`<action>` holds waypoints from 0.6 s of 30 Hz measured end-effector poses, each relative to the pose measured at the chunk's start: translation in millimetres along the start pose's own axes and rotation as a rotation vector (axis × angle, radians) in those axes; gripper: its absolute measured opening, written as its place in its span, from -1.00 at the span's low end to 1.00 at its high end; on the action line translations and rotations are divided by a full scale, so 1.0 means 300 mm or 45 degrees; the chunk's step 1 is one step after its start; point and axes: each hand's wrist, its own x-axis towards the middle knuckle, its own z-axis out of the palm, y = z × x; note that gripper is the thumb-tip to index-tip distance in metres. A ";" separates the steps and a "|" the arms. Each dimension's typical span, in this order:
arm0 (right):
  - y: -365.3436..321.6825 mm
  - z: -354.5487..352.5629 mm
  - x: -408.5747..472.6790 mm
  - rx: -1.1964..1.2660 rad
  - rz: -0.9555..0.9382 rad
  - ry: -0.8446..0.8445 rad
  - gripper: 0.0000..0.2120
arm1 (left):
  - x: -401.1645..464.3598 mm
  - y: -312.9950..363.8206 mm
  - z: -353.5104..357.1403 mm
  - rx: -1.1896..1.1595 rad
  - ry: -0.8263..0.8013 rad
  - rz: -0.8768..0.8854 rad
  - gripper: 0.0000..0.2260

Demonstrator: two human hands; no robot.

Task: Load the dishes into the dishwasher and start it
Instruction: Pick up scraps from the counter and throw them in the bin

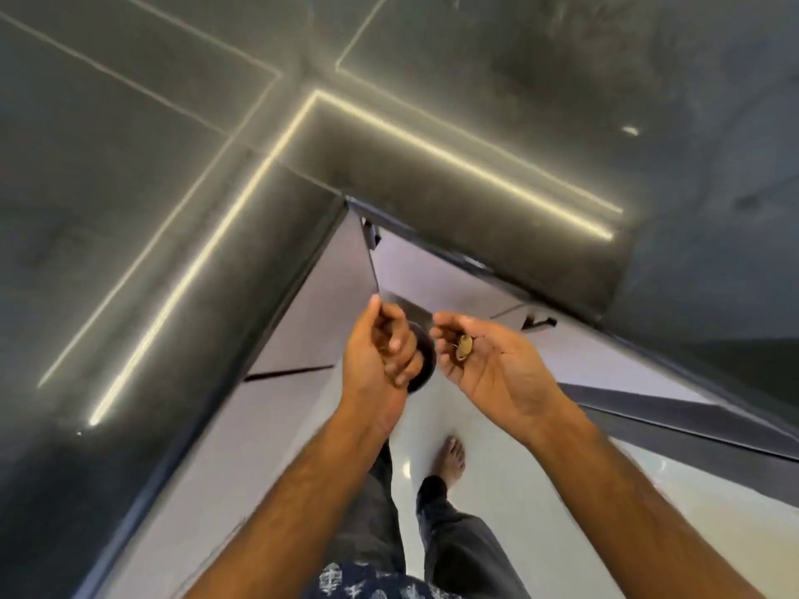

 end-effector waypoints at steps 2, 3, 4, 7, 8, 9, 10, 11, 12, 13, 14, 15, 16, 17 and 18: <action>0.113 -0.123 0.057 -0.011 0.074 0.111 -0.72 | 0.031 -0.127 -0.132 0.168 0.239 -0.051 -0.67; 0.170 -0.185 0.101 -0.012 0.117 0.169 -0.72 | 0.054 -0.190 -0.197 0.251 0.364 -0.095 -0.68; 0.221 -0.240 0.150 -0.008 0.161 0.232 -0.73 | 0.082 -0.244 -0.255 0.317 0.472 -0.150 -0.69; 0.345 -0.371 0.318 0.043 0.257 0.374 -0.86 | 0.190 -0.372 -0.374 0.393 0.619 -0.262 -0.71; 0.376 -0.411 0.386 0.031 0.265 0.406 -0.87 | 0.242 -0.406 -0.404 0.405 0.650 -0.266 -0.71; 0.398 -0.442 0.449 0.009 0.260 0.435 -0.86 | 0.292 -0.427 -0.427 0.422 0.691 -0.273 -0.70; 0.412 -0.464 0.503 -0.034 0.251 0.469 -0.87 | 0.340 -0.440 -0.451 0.451 0.728 -0.280 -0.69; 0.429 -0.489 0.557 -0.070 0.247 0.490 -0.88 | 0.383 -0.456 -0.472 0.454 0.740 -0.279 -0.69; 0.436 -0.501 0.596 -0.106 0.250 0.503 -0.90 | 0.421 -0.469 -0.489 0.447 0.726 -0.267 -0.69; 0.436 -0.507 0.623 -0.114 0.264 0.491 -0.89 | 0.446 -0.480 -0.499 0.440 0.697 -0.263 -0.67; 0.430 -0.507 0.635 -0.125 0.288 0.476 -0.84 | 0.460 -0.489 -0.510 0.439 0.688 -0.267 -0.63; 0.419 -0.501 0.638 -0.129 0.318 0.462 -0.77 | 0.467 -0.490 -0.514 0.420 0.696 -0.277 -0.57; 0.411 -0.506 0.636 -0.143 0.337 0.454 -0.71 | 0.474 -0.492 -0.529 0.417 0.708 -0.282 -0.50; 0.407 -0.520 0.636 -0.151 0.343 0.456 -0.67 | 0.472 -0.486 -0.544 0.426 0.715 -0.288 -0.44; 0.399 -0.527 0.631 -0.160 0.344 0.464 -0.61 | 0.465 -0.467 -0.553 0.452 0.717 -0.298 -0.36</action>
